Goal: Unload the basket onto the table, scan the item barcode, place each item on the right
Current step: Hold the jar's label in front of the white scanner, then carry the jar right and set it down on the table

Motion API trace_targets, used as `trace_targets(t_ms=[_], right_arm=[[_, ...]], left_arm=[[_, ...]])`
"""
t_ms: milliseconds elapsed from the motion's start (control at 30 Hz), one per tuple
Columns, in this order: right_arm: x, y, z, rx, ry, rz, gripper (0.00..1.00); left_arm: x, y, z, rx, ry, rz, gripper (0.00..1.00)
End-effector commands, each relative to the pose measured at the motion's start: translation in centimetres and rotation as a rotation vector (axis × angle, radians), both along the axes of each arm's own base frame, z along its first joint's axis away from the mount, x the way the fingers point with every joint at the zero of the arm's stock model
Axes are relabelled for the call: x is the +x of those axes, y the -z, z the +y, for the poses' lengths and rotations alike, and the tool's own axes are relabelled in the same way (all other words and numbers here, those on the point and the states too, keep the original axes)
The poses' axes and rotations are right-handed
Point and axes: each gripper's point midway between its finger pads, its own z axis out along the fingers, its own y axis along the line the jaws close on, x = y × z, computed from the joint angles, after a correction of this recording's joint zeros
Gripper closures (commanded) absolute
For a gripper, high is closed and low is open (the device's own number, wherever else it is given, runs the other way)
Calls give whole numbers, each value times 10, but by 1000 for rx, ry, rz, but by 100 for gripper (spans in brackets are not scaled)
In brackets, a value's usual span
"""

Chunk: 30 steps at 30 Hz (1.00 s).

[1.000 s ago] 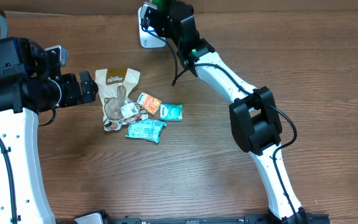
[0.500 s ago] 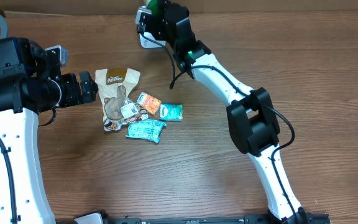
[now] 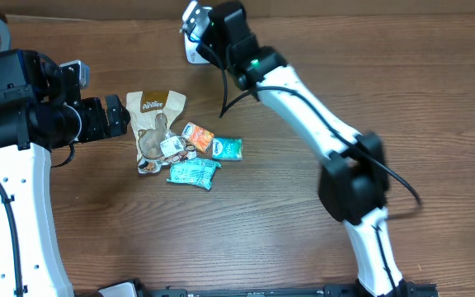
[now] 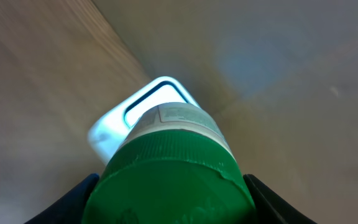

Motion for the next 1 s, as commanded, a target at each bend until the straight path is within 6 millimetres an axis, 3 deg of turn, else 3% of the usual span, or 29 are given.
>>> trace_targets(t_ms=[0,133,300,433,633,767,967], right_arm=[[-55,-124,-10,356,49,62,50],[-105,-117,-34,357,35,293,46],[-132,-82,-80,260,129,494,45],[-138,-49,-121,200,243,638,45],[-130,-1,-166,230,403,808,45],[-131,57,-205,217,545,949,46],[-144,113,-234,190,630,1065,47]], left_arm=[[1,-2,-4,-15,6,-7,0],[1,-2,-4,-15,6,-7,0],[1,-2,-4,-15,6,-7,0],[1,-2,-4,-15,6,-7,1],[1,-2,-4,-15,6,-7,0],[1,-2,-4,-15,6,-7,0],[1,-2,-4,-15,6,-7,0]])
